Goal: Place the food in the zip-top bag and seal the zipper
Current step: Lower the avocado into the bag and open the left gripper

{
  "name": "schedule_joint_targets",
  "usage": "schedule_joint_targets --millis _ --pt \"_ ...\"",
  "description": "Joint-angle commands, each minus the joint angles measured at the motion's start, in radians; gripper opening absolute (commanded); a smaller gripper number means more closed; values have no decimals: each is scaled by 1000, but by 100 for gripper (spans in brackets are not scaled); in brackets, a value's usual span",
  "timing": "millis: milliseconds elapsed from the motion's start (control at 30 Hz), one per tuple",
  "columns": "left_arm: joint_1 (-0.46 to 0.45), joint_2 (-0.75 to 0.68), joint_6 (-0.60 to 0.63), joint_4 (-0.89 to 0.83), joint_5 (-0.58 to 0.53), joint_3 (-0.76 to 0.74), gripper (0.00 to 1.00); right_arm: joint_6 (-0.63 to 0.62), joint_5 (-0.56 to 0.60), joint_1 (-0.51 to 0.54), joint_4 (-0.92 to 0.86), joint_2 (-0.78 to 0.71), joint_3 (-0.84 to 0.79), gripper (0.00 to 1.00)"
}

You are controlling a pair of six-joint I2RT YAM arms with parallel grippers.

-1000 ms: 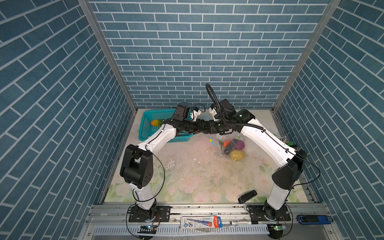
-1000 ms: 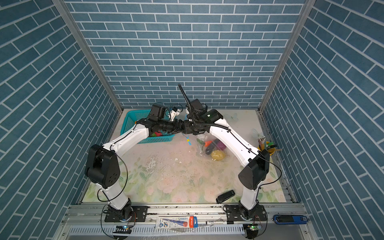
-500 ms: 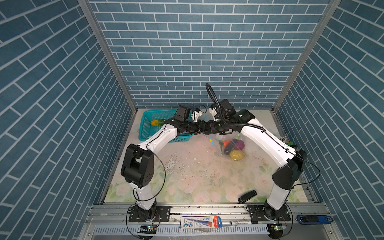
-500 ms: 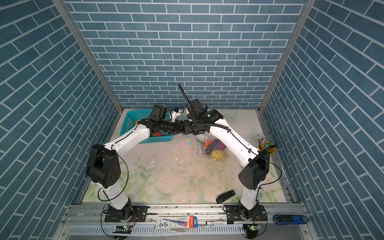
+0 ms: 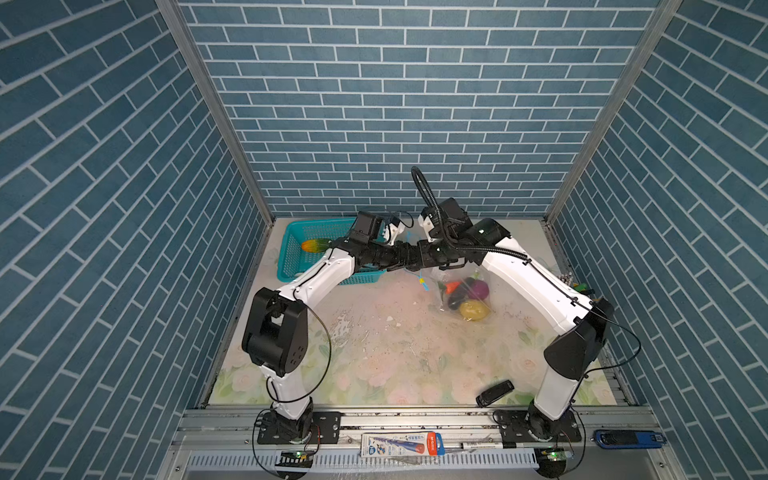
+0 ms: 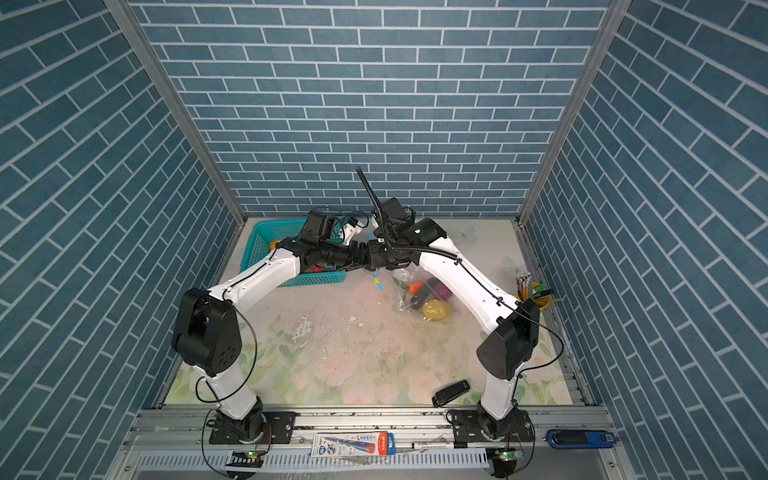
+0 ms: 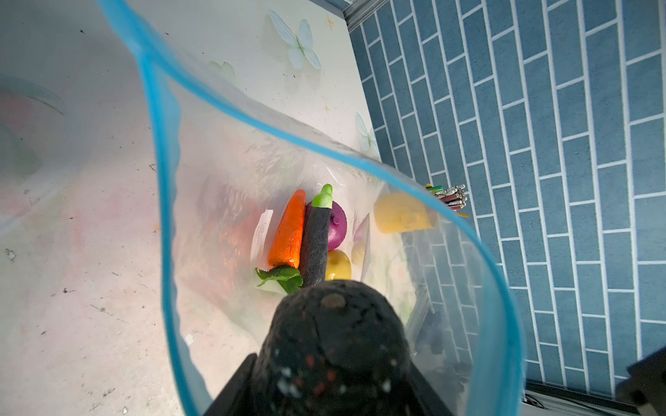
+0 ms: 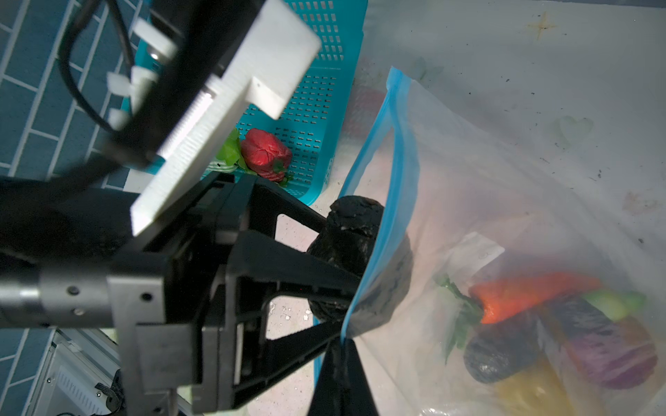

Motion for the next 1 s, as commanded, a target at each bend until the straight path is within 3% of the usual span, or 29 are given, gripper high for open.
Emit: schedule_joint_targets --millis 0,967 --pt "-7 4 19 -9 -5 9 57 5 -11 3 12 -38 -16 0" --pt "-8 -7 22 1 -17 -1 67 9 -17 3 11 -36 -15 0"
